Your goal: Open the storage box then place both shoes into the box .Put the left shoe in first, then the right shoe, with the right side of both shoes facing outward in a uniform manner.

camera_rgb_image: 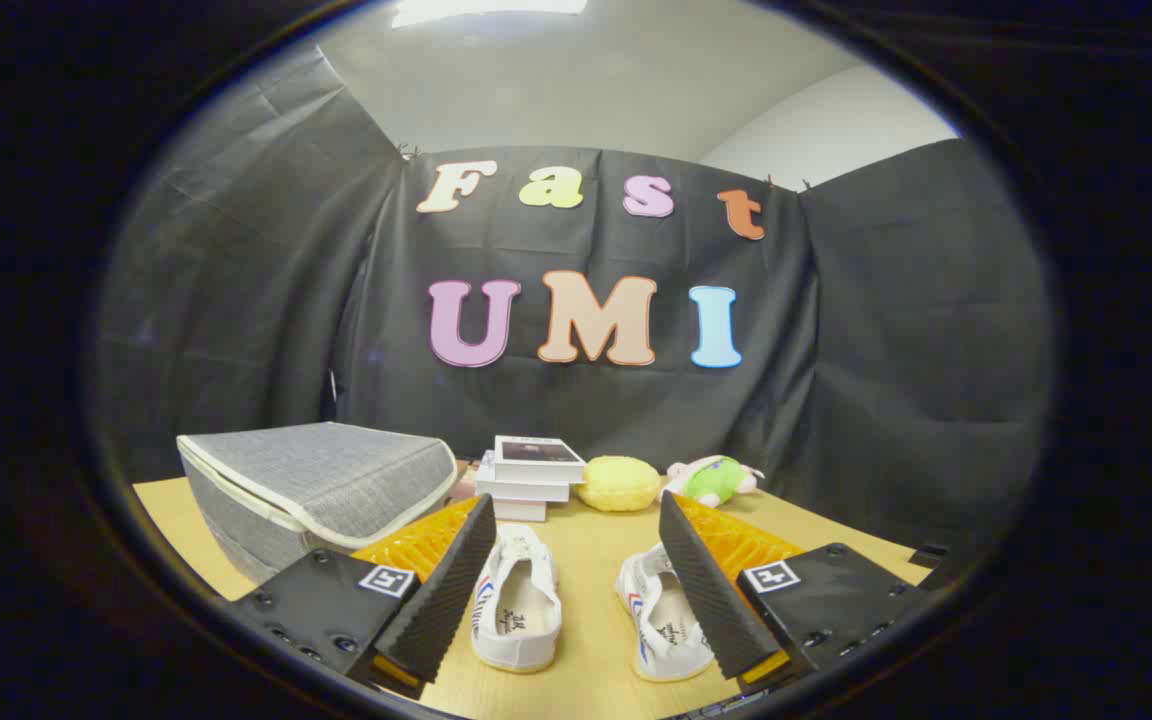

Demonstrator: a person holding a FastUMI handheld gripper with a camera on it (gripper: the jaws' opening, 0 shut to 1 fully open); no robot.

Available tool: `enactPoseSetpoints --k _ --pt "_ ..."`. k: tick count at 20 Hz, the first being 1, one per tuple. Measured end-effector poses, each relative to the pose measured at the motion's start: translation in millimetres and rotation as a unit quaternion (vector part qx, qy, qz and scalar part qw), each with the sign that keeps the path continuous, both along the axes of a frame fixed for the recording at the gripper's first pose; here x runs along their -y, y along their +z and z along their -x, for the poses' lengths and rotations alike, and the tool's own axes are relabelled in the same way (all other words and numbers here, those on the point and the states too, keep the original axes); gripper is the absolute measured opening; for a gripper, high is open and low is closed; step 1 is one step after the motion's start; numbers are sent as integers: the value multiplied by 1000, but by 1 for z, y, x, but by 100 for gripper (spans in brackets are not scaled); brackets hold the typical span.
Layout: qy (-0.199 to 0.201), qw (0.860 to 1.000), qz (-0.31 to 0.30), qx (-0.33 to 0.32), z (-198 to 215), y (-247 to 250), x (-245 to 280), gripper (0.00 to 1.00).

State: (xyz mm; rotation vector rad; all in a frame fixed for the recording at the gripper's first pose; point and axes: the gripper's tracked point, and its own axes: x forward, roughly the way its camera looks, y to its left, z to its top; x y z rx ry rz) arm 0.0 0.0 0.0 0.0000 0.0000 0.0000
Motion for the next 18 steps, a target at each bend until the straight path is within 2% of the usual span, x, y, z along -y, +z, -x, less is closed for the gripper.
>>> enactPoseSetpoints --k 18 --pt "-3 999 -31 8 -1 1 5 100"
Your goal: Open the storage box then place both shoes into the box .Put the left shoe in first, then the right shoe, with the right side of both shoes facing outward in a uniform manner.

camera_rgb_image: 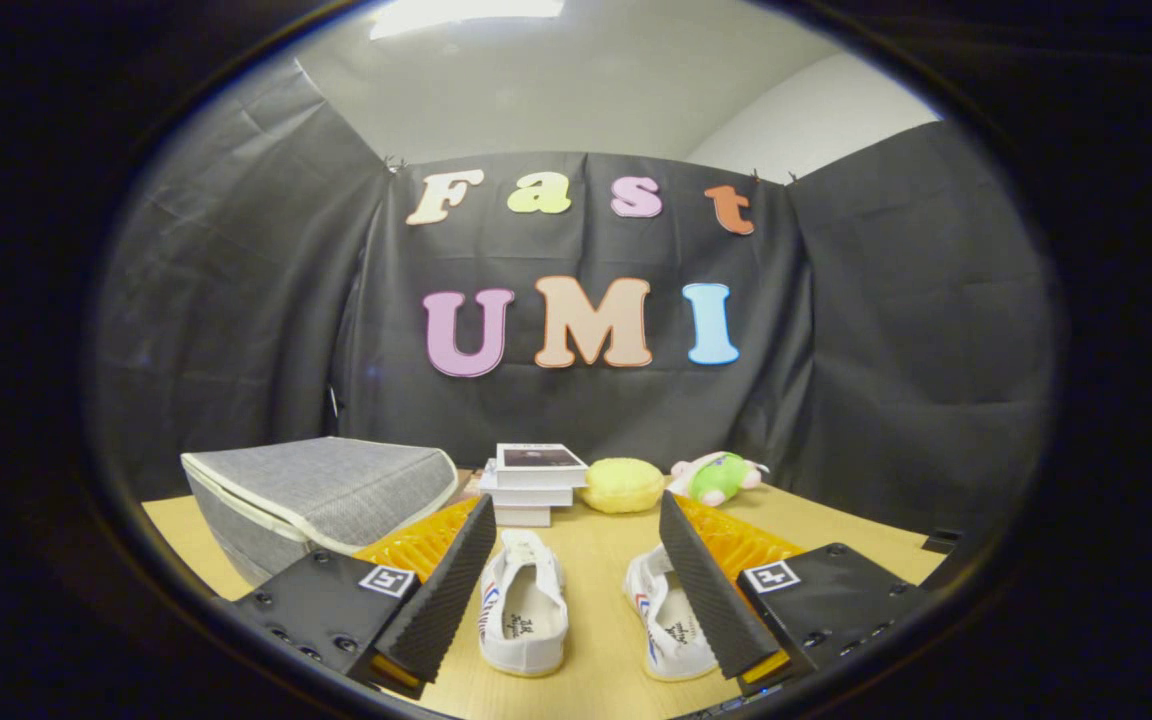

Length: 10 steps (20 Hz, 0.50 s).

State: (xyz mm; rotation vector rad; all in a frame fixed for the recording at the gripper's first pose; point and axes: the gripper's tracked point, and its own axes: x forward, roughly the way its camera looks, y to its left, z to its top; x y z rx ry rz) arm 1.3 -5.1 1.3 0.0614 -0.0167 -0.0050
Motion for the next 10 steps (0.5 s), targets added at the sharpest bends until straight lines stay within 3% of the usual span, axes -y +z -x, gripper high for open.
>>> enactPoseSetpoints --k 4,10 --pt "11 999 -31 9 1 7 -8 100" --pt "48 986 -159 8 -3 7 -28 100"
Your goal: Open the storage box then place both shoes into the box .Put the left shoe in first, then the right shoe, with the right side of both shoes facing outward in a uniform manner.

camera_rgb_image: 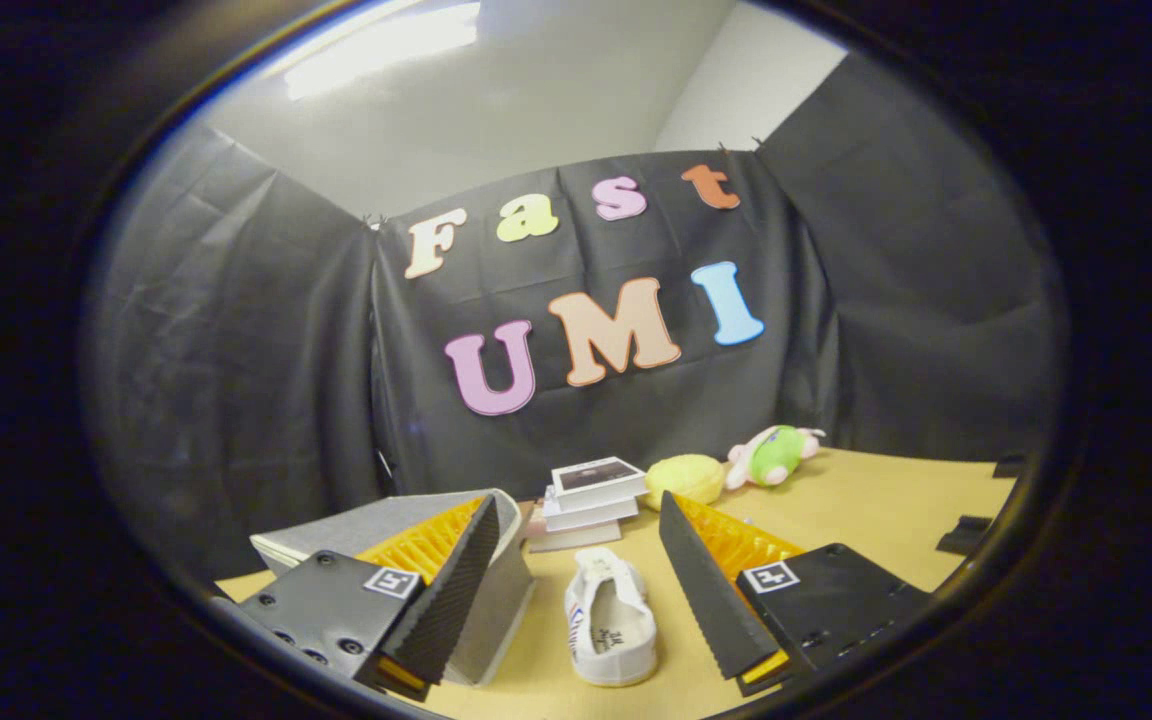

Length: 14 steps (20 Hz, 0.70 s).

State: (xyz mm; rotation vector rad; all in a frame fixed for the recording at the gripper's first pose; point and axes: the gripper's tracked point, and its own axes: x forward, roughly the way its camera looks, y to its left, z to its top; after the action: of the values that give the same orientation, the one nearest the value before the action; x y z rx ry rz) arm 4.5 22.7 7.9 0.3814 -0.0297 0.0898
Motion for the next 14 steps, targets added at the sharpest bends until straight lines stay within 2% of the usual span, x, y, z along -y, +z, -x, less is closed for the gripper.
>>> enactPoseSetpoints --k 4,8,10,14 --pt "8 995 -103 -9 -1 -1 -9 100" --pt "10 973 -229 -18 4 -8 -17 100" --pt "15 955 -295 -23 10 -14 -25 100" --pt "18 899 -437 -15 20 -20 -31 100"
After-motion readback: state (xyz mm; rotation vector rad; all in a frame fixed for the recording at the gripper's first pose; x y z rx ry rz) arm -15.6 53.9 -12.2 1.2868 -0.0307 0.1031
